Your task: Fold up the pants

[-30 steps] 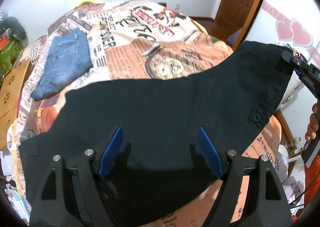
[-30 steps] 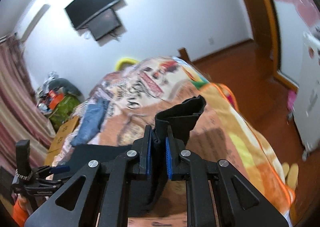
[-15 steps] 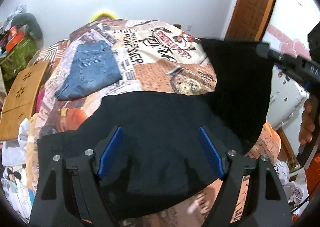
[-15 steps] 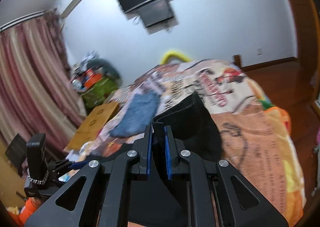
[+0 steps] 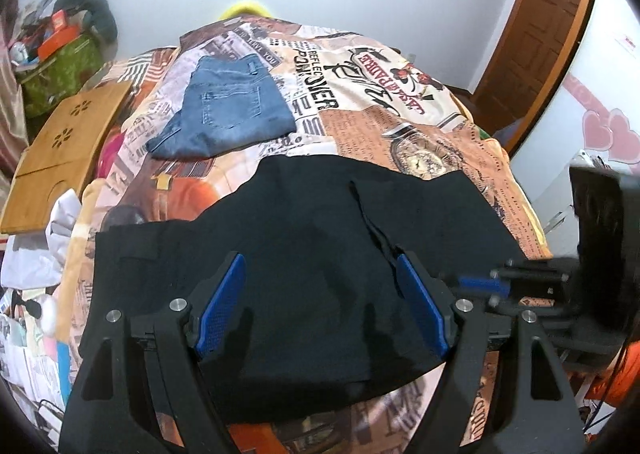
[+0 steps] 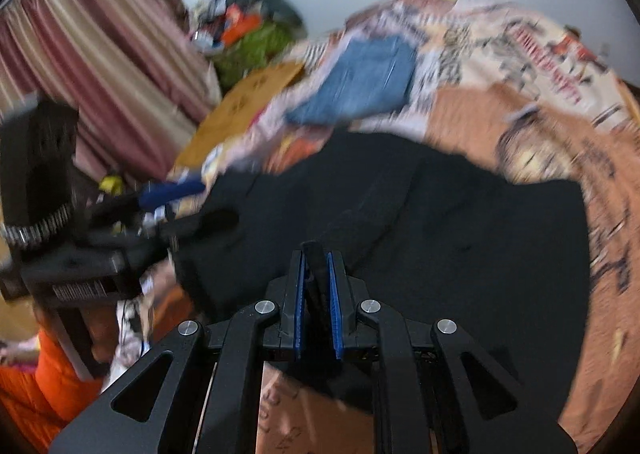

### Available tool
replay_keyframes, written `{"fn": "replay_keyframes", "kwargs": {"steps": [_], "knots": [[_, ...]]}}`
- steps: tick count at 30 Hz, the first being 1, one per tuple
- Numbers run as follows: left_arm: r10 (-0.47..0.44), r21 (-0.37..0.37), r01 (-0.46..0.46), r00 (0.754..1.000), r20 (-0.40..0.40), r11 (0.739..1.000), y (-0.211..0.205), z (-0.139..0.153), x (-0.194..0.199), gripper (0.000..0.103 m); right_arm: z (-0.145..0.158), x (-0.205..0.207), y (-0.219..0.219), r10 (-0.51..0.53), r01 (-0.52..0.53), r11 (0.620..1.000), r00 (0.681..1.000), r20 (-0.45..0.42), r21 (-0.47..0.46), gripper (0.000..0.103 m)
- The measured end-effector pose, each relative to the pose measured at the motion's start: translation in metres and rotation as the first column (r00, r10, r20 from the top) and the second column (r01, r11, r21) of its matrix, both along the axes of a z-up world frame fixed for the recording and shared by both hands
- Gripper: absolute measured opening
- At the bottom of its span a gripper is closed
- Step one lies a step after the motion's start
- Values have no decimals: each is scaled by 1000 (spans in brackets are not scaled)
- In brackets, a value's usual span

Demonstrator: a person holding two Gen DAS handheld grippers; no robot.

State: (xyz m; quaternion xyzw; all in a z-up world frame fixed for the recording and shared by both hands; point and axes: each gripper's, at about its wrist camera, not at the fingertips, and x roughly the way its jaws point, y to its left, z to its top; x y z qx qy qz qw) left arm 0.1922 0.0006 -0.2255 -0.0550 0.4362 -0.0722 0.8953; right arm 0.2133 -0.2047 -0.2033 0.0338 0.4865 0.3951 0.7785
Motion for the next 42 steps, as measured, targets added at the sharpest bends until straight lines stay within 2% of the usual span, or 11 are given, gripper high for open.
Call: {"fn": "replay_keyframes", "kwargs": {"steps": [4,6,8,16,22,26,31,38,42], "knots": [[5,2,-5,1000,-9,1000,0,-3,4,78,-3,-2,-1,11,-12,1000,1000,-11,-23,16],[1,6,-1,1000,-7,1000,-1,-2,5,78,1,0,-5,8,-9,1000,999,-33,-14,30],[-6,14,6,1000,-1,1000,-5,1,9,78,8,0,-10,-5,5,1000,1000,-19,-3,37],[-69,43,68,998,13,997,-34,11,39,78,41,17,-64,-137,139,990,983,122,-9,37],[-117,50,121,991,-67,991,-64,-11,76,78,32,46,-87,-164,182,977,974,157,-110,38],[-139,119,154,982,-126,981,-84,-35,89,78,3,64,-88,-169,184,970,980,103,-160,38],[-152,220,190,972,-179,957,-95,-61,84,78,-32,64,-97,-150,152,966,988,25,-209,38],[-174,276,207,975,-139,939,-95,-64,66,81,-36,41,-123,-178,175,974,984,-7,-143,38],[-180,294,207,977,-115,933,-94,-62,56,81,-35,30,-133,-198,195,969,980,-4,-154,38]]}}
